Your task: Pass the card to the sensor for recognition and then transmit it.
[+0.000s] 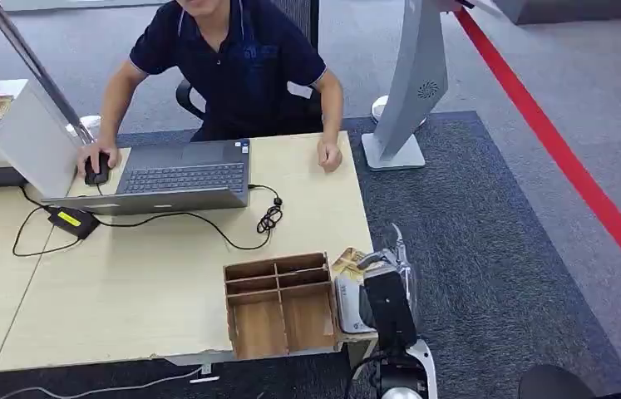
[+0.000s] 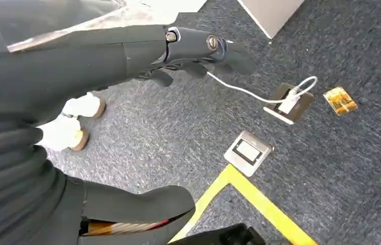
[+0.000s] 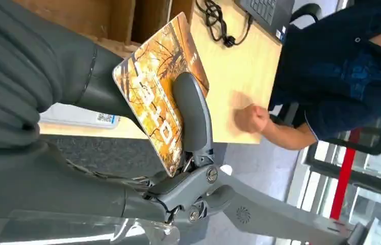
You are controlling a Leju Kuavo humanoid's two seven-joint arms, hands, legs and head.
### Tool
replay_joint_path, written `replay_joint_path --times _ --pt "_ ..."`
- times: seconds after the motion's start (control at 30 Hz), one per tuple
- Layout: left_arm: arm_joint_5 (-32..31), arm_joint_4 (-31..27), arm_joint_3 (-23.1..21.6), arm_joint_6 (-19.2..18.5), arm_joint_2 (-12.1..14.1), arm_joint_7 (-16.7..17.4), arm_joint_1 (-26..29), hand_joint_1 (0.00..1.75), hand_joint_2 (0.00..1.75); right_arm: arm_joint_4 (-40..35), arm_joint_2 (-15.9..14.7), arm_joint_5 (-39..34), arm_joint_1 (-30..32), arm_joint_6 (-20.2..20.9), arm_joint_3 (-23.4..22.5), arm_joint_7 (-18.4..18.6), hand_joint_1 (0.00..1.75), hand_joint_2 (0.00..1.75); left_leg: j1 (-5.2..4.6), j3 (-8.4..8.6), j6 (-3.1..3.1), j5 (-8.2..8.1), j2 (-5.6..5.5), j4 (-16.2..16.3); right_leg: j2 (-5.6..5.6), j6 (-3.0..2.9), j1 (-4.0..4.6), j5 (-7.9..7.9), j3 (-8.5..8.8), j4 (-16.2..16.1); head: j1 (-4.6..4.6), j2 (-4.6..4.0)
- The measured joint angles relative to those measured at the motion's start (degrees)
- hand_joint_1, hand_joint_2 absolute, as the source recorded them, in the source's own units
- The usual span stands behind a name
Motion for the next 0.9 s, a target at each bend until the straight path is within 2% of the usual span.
replay_joint_path --times 0.37,0.9 --pt "-0.7 0.0 -0.8 -1.0 0.0 -0.4 -0.6 0.00 1.75 0.0 0.4 2.4 -4.6 0.0 0.1 2.4 1.75 1.75 0.00 0.00 0.01 0.02 0.00 0.0 0.00 0.02 0.00 0.02 0.01 0.0 0.00 0.00" --pt "-2.0 -0.9 -1.9 -4.5 -0.2 -0.7 -2.4 0.00 1.75 4.4 2.7 4.9 -13.1 3.5 4.3 5.8 1.75 1.75 0.00 -0.02 0.02 0.03 0.00 0.0 -0.02 0.02 0.00 0.02 0.00 0.0 0.00 0.00"
